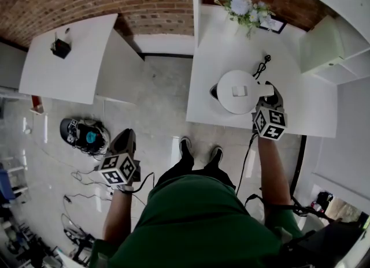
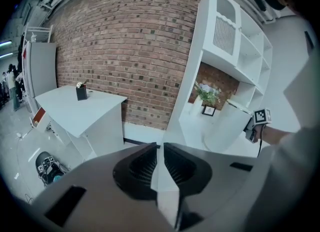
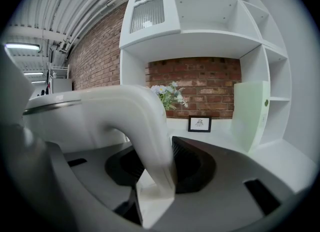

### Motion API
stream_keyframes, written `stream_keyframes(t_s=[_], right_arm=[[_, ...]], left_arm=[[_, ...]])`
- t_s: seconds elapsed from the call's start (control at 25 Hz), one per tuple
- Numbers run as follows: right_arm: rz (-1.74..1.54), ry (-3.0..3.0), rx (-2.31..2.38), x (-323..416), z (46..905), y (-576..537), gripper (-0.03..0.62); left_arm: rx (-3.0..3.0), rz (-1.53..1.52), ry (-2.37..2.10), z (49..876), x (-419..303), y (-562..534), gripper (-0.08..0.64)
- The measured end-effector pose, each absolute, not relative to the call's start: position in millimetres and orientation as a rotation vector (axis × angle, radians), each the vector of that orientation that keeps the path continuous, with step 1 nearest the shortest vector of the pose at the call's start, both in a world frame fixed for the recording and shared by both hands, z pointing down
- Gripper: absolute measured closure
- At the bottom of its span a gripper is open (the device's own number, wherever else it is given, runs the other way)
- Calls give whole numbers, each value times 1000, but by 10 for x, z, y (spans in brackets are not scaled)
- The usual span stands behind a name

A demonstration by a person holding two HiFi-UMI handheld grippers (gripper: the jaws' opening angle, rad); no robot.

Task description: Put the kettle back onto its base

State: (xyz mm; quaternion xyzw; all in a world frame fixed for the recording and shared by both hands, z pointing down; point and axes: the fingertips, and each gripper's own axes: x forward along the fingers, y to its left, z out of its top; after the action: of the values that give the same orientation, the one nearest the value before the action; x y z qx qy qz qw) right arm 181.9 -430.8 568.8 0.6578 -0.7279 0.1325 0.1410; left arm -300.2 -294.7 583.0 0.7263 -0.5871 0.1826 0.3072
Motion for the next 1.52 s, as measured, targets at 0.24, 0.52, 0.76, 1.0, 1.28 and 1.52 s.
stream_keyframes(t_s=[0.24, 0.52, 0.76, 1.0, 1.28, 1.52], right_arm=[[392, -2109, 1893, 1822, 5763, -4303, 440], [396, -2128, 1890, 1839, 5771, -4357, 440], [387, -2144, 1885, 1820, 5762, -4304, 440], [354, -2150, 1873, 1799, 5752, -4198, 440], [384, -2133, 1901, 1864, 5872, -4228, 437], [487, -2107, 1838, 1908, 6087, -4173, 358]], left_arm=[[1902, 485, -1559, 5865, -2994, -2918, 503], [1892, 479, -1566, 5872, -2955, -2854, 503], [1884, 474, -1571, 5872, -2921, -2782, 503], [1885, 469, -1567, 5863, -2883, -2729, 503], [1885, 463, -1575, 5838, -2850, -2649, 503], [1888, 444, -1575, 5814, -2813, -2605, 503]])
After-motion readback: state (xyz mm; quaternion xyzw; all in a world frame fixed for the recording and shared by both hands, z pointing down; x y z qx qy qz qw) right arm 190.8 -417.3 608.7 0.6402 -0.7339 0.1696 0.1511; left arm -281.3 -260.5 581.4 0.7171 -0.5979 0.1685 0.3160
